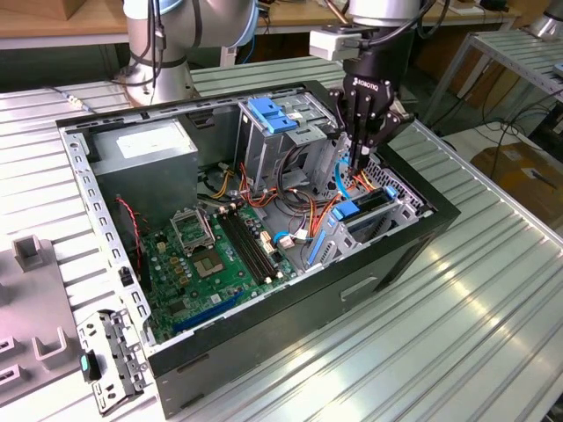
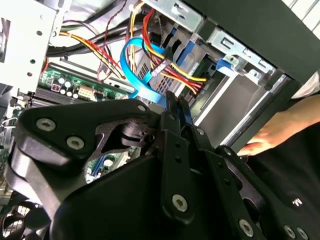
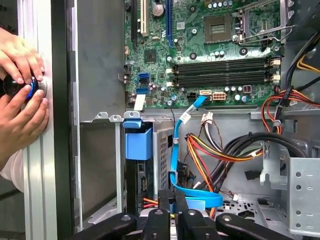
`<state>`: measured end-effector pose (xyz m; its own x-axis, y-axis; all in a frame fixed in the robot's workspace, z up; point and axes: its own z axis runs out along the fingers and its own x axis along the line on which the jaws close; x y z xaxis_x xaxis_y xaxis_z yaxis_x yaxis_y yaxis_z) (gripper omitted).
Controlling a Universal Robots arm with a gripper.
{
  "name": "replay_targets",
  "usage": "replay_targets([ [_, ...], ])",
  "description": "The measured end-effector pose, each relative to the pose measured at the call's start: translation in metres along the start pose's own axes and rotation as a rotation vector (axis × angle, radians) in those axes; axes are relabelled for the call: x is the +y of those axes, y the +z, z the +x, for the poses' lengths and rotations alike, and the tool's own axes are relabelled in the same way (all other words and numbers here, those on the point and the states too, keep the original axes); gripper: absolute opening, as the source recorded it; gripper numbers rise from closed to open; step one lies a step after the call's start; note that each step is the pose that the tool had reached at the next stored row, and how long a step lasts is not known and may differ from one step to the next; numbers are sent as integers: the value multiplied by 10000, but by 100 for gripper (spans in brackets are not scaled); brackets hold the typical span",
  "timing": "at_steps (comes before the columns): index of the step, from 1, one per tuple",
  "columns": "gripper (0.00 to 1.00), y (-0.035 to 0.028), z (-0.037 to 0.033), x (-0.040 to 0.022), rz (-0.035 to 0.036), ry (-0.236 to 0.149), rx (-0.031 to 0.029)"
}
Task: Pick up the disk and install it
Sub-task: 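Insert the second disk wire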
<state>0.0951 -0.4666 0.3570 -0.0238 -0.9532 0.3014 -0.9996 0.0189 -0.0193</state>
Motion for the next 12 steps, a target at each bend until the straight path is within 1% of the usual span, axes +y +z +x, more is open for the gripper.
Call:
replay_targets([
  [1, 16, 6, 17, 1, 12, 5, -52],
  [3, 16, 18, 56, 2, 38, 14, -192],
  [4, 16, 28, 87, 3, 59, 21, -312],
  [5, 16, 36, 109, 3, 75, 25, -390],
  [6, 16, 41, 123, 4, 88, 26, -445],
  [7, 16, 45, 137, 7, 115, 20, -482],
  [9, 16, 47, 147, 25, 179, 10, -493],
  [11, 16, 50, 152, 48, 225, 4, -512],
  [12, 16, 56, 163, 67, 267, 9, -554],
])
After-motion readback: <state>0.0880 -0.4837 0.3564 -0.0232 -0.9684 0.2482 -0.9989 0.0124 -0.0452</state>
